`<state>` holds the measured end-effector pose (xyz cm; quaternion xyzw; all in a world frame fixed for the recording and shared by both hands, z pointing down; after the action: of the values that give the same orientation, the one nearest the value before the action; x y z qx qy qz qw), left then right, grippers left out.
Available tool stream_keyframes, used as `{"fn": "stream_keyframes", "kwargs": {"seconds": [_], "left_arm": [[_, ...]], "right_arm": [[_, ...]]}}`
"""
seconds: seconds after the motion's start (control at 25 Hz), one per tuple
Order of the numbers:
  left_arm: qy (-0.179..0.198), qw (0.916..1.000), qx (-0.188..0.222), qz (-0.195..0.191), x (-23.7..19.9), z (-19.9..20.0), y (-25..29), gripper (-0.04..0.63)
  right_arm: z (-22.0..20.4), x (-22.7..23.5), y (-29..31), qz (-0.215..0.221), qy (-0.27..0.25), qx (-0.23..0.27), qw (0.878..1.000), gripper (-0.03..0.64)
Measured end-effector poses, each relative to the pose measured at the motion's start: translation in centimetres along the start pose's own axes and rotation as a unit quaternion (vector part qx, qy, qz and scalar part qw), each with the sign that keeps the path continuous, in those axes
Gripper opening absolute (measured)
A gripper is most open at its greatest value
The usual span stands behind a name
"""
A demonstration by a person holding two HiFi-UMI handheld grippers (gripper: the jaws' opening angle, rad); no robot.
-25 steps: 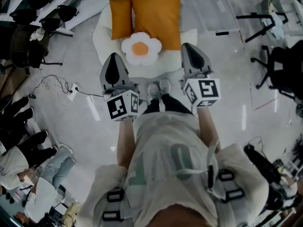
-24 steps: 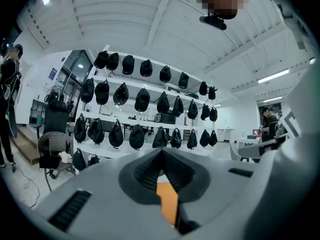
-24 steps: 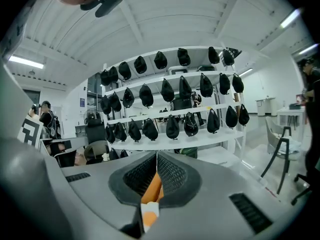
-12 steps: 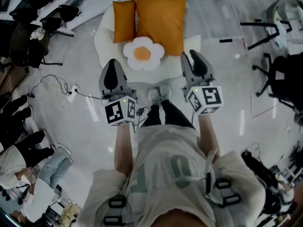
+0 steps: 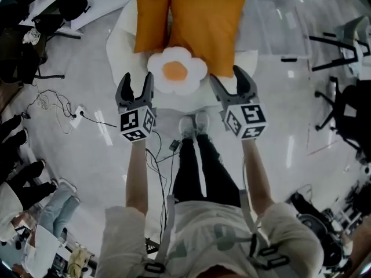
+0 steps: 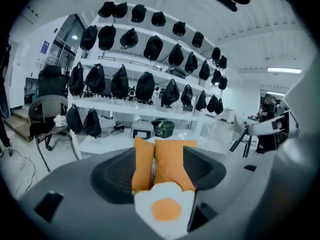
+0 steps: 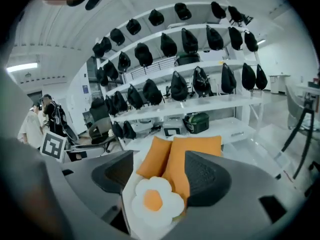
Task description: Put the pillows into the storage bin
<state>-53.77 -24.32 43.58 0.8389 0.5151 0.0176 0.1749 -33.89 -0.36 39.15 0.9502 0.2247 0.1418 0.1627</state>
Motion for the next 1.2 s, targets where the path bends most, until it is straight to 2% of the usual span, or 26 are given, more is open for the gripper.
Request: {"fn": "stream_keyframes", "kwargs": {"seconds": [0.2, 0.32, 0.4, 0.6, 0.76, 0.92, 1.04, 1.2], "left_arm": [[0.0, 0.9969, -0.078, 0.009, -4.7, -12.2, 5.8, 0.276], [-0.032, 0.9928, -0.115, 0.012, -6.3, -19.0, 8.4, 0.29], [-0.053, 0.9895, -0.134, 0.012, -7.1, -22.8, 9.8, 0.296], [-0.074, 0.9846, -0.158, -0.01, -8.9, -30.1, 13.8, 0.296], [-0.112, 0.978, -0.174, -0.022, -10.0, -34.2, 15.4, 0.296], [-0.147, 0.9708, -0.187, -0.034, -9.9, -36.6, 16.4, 0.301], [-0.187, 0.9663, -0.169, -0.051, -9.6, -37.3, 17.4, 0.301], [-0.218, 0.9638, -0.147, -0.044, -9.1, -37.9, 18.2, 0.299]], "right_arm": [[-10.0, 2.6, 7.3, 0.001, -0.017, -0.058, 0.998, 0.293], [-16.1, 4.2, 10.5, 0.005, -0.019, -0.1, 0.995, 0.295], [-20.1, 5.2, 12.3, 0.01, -0.013, -0.129, 0.992, 0.295], [-28.5, 7.9, 16.7, 0.007, 0.0, -0.178, 0.984, 0.298], [-32.6, 8.8, 18.7, 0.017, 0.026, -0.199, 0.98, 0.301], [-34.8, 9.8, 19.5, 0.025, 0.073, -0.202, 0.976, 0.302], [-35.6, 10.6, 19.7, 0.033, 0.117, -0.189, 0.975, 0.302], [-36.2, 11.2, 19.8, 0.045, 0.159, -0.168, 0.972, 0.301]]}}
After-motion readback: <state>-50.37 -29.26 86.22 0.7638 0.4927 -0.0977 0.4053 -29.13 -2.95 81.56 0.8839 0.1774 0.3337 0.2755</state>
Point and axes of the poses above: the fingertips, and each gripper's own axes: y forward along the fingers, x to its right, z out of its top, the point moved 9 cm from there along -y, backward along the fingers, and after that the axes turned 7 degrees about x, right-handed, at the moved point
